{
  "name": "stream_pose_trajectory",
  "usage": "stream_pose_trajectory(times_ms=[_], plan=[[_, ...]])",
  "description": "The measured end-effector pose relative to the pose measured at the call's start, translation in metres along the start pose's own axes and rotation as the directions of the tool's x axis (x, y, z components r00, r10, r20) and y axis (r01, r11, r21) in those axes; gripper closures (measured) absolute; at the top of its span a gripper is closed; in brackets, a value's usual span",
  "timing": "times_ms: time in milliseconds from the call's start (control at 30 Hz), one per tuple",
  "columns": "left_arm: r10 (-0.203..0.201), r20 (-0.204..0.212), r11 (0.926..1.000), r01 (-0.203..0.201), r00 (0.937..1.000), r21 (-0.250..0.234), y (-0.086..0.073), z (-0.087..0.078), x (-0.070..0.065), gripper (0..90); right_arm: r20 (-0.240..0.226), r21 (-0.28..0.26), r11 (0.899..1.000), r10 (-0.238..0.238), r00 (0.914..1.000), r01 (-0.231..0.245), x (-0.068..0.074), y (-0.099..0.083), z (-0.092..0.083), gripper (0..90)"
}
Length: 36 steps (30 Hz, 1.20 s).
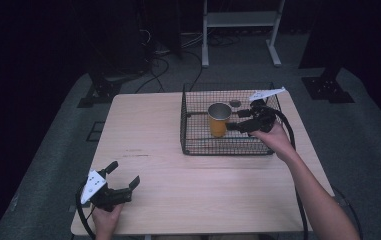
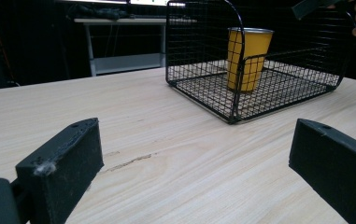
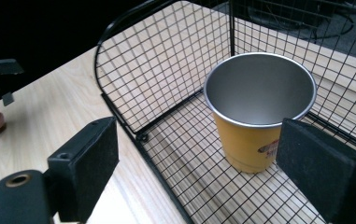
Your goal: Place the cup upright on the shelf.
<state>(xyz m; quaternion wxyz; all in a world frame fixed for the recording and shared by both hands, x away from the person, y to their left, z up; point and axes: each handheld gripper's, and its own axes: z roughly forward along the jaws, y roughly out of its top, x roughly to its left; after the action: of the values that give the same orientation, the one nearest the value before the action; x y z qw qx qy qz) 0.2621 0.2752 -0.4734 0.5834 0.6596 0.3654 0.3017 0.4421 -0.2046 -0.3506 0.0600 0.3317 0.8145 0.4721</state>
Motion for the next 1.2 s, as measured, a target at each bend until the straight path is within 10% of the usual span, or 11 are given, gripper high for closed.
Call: stream_pose_trajectory(times_ms=[1200], plan=[[0.006,-0.002,1.0000,-0.006,1.0000,0.005,0.000,0.000,-0.001,2.2,-0.059,-0.021,1.000,0.000,0.9983,-0.001,0.028,-0.053,-0.040,12.7]])
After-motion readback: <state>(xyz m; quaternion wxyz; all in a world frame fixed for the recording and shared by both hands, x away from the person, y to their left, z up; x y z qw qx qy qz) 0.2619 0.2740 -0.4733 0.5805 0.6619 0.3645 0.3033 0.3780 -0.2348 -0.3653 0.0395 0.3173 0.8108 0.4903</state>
